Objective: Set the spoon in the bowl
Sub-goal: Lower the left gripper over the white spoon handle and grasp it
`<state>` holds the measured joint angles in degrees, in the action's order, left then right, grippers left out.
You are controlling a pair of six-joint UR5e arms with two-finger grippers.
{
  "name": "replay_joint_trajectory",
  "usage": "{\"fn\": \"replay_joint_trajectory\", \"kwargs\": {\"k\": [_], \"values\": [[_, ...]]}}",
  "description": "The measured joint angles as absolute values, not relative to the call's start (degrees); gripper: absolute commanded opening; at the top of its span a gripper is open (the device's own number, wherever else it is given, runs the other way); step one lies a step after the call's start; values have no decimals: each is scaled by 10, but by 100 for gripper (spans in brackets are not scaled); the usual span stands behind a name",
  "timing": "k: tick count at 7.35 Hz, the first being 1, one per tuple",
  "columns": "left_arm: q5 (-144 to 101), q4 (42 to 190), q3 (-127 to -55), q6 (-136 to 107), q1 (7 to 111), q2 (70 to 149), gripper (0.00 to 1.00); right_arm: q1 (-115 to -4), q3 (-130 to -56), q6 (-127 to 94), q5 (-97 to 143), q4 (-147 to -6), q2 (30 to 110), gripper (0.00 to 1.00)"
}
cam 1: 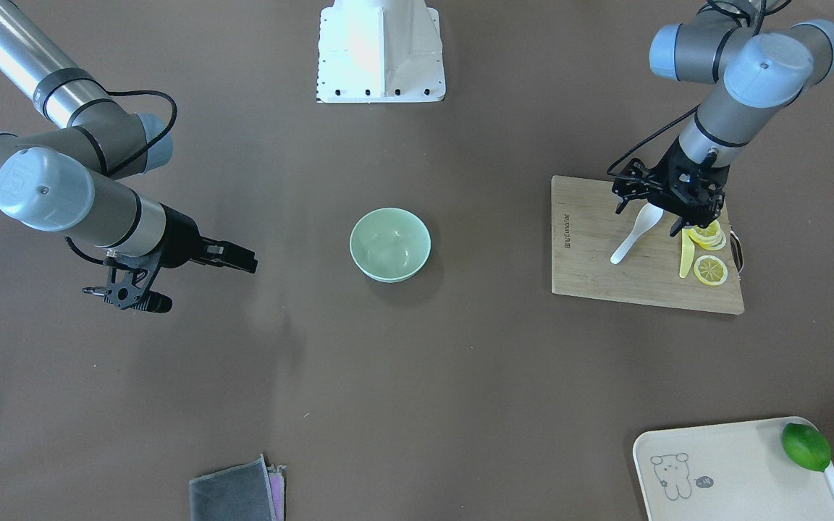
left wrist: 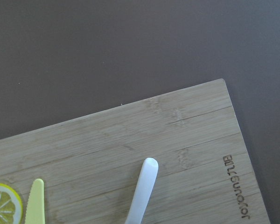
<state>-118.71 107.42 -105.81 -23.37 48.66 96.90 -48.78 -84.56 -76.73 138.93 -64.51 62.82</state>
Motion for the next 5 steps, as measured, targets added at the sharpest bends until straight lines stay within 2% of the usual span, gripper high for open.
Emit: {"fn": "replay_joint_trajectory", "kwargs": {"k": [2,3,5], "values": [[-1185,1080,-1038,-204,476,969,95,-481,-845,-767,1384,-645,629,100],[-1187,1090,-1027,-201,468,970,89,-480,-845,-767,1383,-645,630,100],[-1190,1109,-1007,-200,458,970,88,-480,-845,-767,1383,-645,630,100]]}}
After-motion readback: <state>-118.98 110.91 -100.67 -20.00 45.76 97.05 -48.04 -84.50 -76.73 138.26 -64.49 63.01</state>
